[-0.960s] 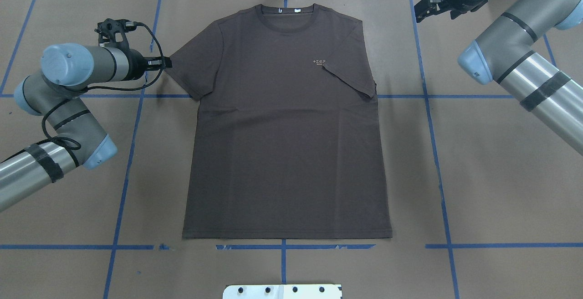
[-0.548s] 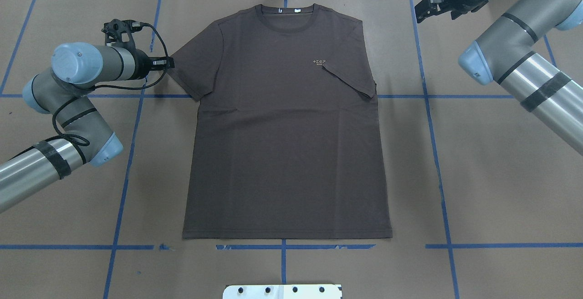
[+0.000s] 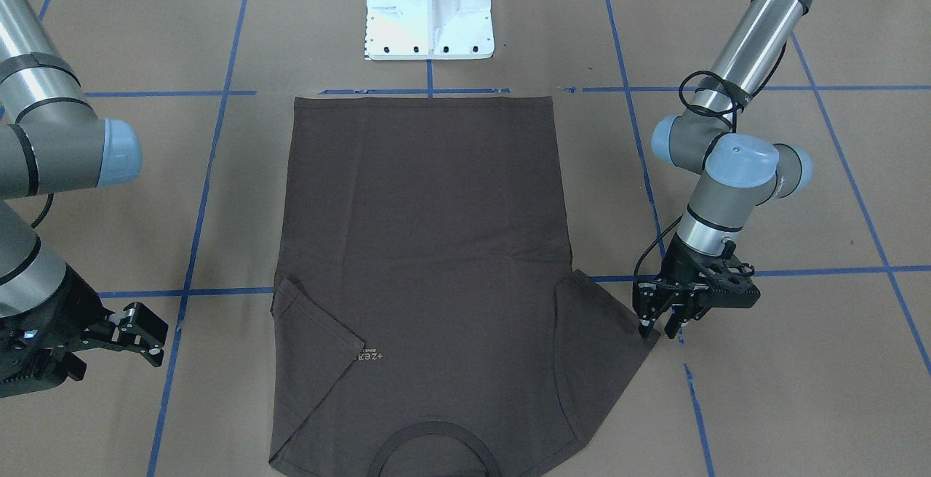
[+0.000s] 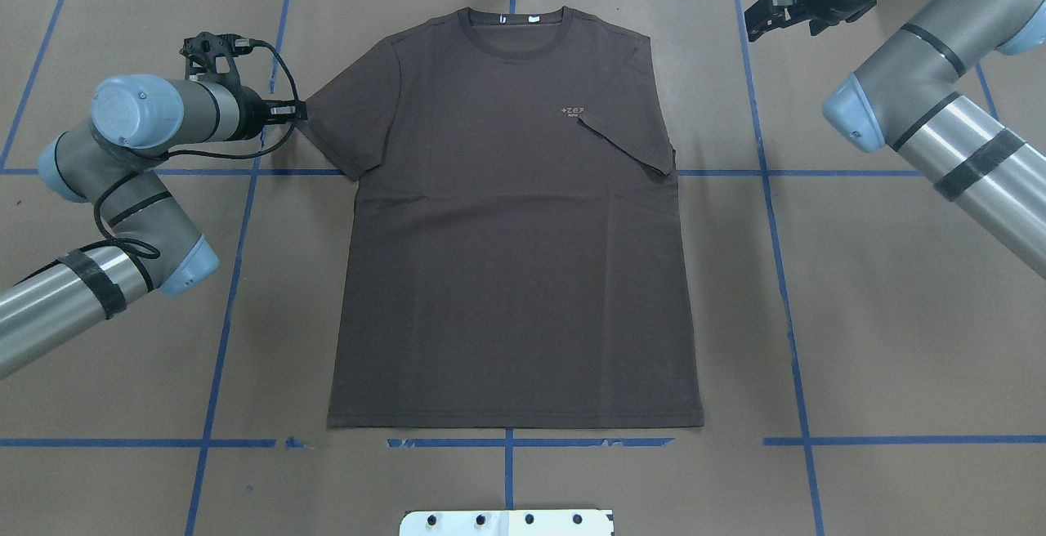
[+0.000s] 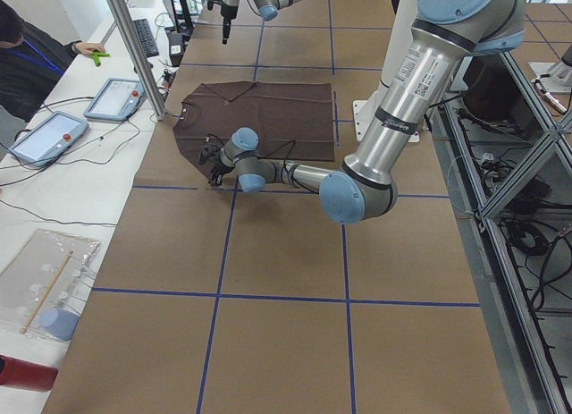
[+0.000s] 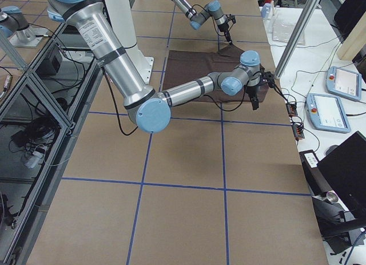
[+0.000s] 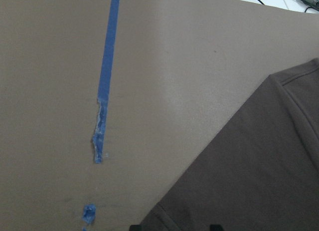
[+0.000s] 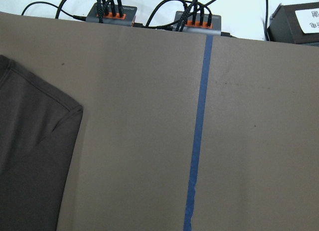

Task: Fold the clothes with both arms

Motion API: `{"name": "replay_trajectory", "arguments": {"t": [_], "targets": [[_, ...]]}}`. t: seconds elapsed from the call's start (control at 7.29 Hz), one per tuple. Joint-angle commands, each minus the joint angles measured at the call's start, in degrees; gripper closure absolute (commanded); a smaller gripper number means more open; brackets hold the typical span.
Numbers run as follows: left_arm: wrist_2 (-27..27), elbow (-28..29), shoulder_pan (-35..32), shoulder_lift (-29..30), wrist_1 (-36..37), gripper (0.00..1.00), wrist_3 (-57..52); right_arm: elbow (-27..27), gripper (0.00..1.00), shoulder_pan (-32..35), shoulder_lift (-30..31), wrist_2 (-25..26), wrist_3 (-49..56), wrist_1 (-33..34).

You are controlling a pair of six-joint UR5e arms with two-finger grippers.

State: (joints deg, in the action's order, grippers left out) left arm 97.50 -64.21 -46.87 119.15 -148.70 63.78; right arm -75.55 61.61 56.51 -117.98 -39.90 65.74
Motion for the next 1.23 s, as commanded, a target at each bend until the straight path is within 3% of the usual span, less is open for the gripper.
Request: {"name": "replay_trajectory", "arguments": {"t": [0.0, 0.41, 0.69, 1.1], "targets": [[-0.1, 0.2, 0.0, 0.2, 0.0, 0.47, -0.1, 0.1, 0.00, 0.0, 0.2, 0.1, 0.0, 0.0], [-0.1, 0.2, 0.0, 0.3, 0.0, 0.52, 0.0, 0.1, 0.00, 0.0, 0.4, 0.1, 0.0, 0.0], [-0.2, 0.3, 0.0, 0.4, 0.0, 0.62, 0.0, 0.1, 0.00, 0.0, 0.4, 0.1, 0.0, 0.0], [-0.2, 0.3, 0.1, 0.3, 0.0, 0.62, -0.1, 0.1, 0.00, 0.0, 0.4, 0.1, 0.0, 0.0]]}}
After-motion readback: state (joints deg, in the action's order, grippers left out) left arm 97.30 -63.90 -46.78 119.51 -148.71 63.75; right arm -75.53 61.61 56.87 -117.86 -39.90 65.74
